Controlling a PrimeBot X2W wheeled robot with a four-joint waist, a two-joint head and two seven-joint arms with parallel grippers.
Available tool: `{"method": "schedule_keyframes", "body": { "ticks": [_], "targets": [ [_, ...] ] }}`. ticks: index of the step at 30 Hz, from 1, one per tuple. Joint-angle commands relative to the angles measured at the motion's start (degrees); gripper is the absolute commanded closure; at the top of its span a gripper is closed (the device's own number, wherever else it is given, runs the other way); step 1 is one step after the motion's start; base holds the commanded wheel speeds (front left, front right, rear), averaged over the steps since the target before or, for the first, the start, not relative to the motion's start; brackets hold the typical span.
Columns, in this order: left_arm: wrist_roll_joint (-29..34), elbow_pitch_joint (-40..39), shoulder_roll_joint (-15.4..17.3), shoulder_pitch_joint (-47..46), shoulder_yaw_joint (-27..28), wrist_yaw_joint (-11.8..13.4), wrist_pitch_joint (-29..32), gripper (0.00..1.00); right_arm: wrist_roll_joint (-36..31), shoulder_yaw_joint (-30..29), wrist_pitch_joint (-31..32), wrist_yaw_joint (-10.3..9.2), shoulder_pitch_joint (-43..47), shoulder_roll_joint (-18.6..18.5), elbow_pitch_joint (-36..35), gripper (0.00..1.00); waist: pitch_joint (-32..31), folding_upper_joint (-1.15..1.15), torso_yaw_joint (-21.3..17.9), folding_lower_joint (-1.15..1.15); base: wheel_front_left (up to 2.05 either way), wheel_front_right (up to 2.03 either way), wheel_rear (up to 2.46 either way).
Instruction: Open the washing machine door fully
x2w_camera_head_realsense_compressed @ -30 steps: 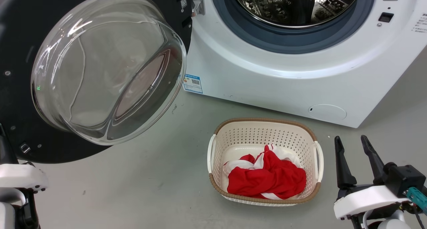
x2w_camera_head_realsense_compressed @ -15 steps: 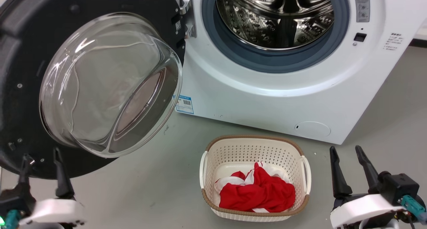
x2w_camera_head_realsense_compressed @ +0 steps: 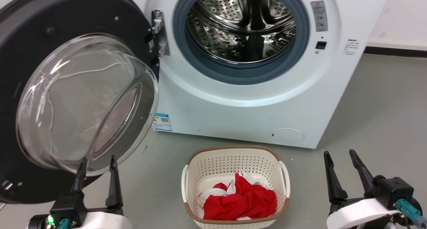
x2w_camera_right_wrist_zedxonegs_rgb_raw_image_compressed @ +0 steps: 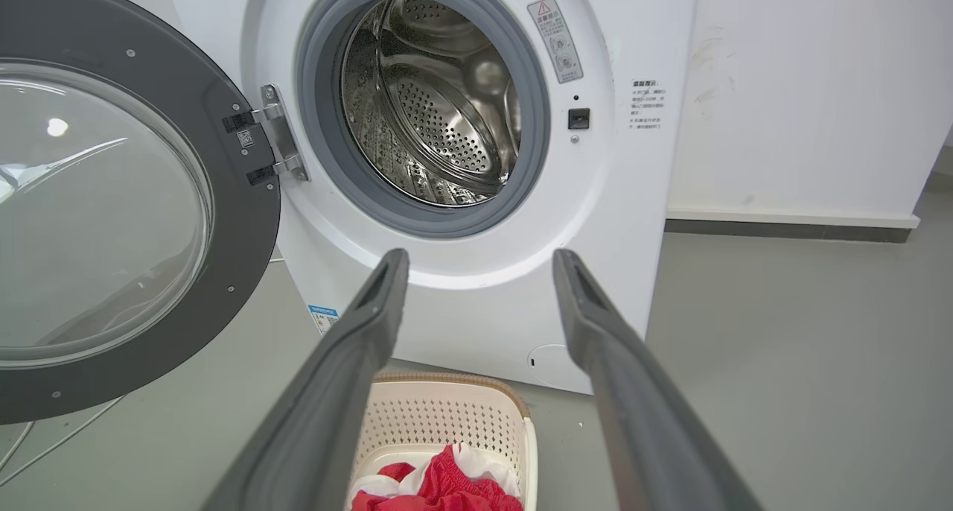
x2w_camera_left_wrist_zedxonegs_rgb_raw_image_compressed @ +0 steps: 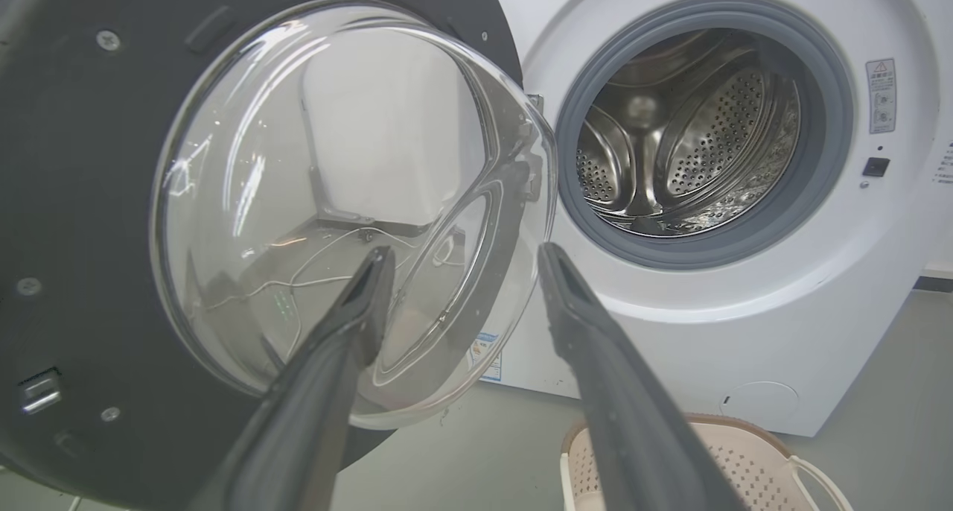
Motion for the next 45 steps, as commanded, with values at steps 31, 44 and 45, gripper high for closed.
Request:
{"method": "schedule_keyframes", "body": {
  "ticks": [31, 44, 45],
  "targets": [
    [4.48, 4.82, -6.17, -5.91, -2.88, -5.78, -0.30, 0.00, -4.20, -0.99, 3.06, -0.04, 2.05, 0.08, -6.75, 0.00, 0.29, 0.00, -7.80, 0.01, 0.00, 0.00, 0.00],
    [5.93, 5.42, -7.03, -6.01, -1.66, -6.85, -0.31, 0.00, -3.37, -0.89, 2.78, -0.04, 1.86, 0.08, -5.95, 0.00, 0.33, 0.00, -8.09, 0.01, 0.00, 0.00, 0.00],
    [6.06, 5.42, -7.08, -6.01, -1.57, -6.90, -0.31, 0.00, -3.28, -0.87, 2.78, -0.04, 1.86, 0.08, -5.90, 0.00, 0.34, 0.00, -8.10, 0.01, 0.00, 0.00, 0.00]
  ]
}}
